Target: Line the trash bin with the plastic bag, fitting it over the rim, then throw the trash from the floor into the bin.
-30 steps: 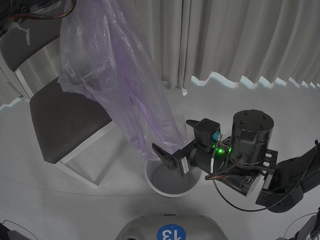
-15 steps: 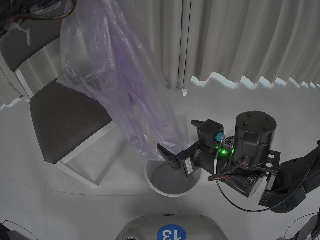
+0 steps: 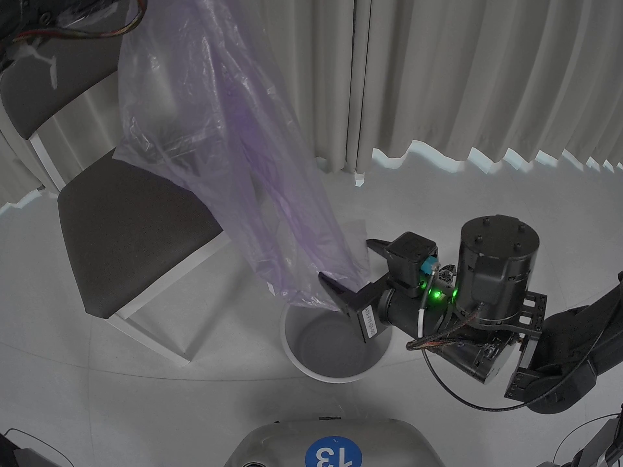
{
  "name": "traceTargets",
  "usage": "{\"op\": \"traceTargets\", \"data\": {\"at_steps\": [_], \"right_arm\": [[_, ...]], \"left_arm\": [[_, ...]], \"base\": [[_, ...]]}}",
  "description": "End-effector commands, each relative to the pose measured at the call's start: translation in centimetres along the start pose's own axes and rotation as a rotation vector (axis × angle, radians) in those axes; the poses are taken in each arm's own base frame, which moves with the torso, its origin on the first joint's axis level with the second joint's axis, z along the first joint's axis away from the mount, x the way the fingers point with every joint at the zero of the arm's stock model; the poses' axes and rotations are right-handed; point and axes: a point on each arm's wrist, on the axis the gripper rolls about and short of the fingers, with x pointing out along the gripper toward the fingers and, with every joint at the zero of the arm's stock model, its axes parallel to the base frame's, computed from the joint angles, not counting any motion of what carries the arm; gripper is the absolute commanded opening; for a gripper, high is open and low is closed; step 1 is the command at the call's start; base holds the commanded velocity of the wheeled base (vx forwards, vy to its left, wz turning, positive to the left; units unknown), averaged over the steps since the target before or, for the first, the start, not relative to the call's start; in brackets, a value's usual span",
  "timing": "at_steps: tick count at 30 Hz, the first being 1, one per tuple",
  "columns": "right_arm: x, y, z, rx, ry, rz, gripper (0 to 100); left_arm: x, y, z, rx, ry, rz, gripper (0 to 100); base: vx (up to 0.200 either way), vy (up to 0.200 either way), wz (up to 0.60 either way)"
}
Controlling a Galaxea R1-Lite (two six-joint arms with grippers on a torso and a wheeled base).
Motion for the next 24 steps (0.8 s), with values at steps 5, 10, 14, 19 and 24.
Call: {"op": "traceTargets", "data": {"at_steps": [5,10,14,19,24], "right_arm": [[-0.3,-0.1,0.3,0.003,-0.012,0.0,0],[-0.9,-0.4,0.5,0.006,-0.019,-0.003,0],[-1.4,-0.6,0.7,0.006,-0.024,-0.005,0],[-2.8,-1.9,0.6,0.013,-0.023,-0.033,0],[-5.3,-4.1,0.7,0.026,-0.03,-0.086,0]], "left_arm": [[-0.1,0.1,0.0,0.0,-0.001,0.0,0],[-0.2,0.1,0.1,-0.002,-0.001,0.0,0],[-0.2,0.0,-0.3,0.002,0.009,-0.004,0],[-0.3,-1.1,-1.0,-0.011,0.032,-0.049,0],[0.3,-2.3,-1.6,-0.019,0.054,-0.081,0]], "base": [[0.0,0.0,0.0],[0.0,0.0,0.0],[0.0,0.0,0.0],[0.0,0.0,0.0],[0.0,0.0,0.0]]}}
